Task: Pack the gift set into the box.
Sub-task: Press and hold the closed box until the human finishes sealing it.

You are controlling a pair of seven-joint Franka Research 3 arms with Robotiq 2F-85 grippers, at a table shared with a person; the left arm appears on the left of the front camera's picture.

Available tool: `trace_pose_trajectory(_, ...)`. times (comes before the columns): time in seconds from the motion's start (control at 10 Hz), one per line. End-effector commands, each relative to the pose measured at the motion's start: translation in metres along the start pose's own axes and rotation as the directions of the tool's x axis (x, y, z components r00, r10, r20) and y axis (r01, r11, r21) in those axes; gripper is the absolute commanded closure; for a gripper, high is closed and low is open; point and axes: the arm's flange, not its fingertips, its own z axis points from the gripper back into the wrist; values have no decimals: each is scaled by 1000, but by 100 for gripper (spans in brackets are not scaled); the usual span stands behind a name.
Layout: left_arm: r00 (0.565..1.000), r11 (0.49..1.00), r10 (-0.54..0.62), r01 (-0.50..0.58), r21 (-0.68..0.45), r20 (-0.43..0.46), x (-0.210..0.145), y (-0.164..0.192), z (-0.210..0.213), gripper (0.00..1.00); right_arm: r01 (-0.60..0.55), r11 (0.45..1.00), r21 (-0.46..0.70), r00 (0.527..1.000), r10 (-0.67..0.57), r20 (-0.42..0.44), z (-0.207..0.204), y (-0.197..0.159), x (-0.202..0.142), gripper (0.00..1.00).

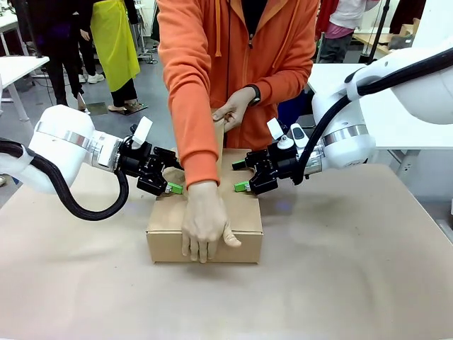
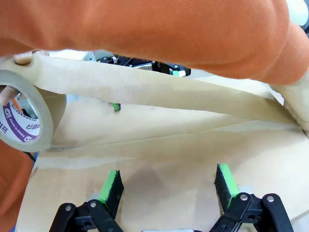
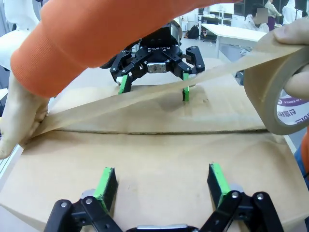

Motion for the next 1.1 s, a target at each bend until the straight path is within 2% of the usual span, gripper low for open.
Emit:
trace_pose_trajectory(0.0,1000,1000,-16,16,0,6,-2,-2,-2,0,3,1000,-2,1000,-3,-7,0,2,-2,0)
trace_pose_trajectory(1.0,1000,1000,-16,16,0,6,-2,-2,-2,0,3,1000,-2,1000,-3,-7,0,2,-2,0)
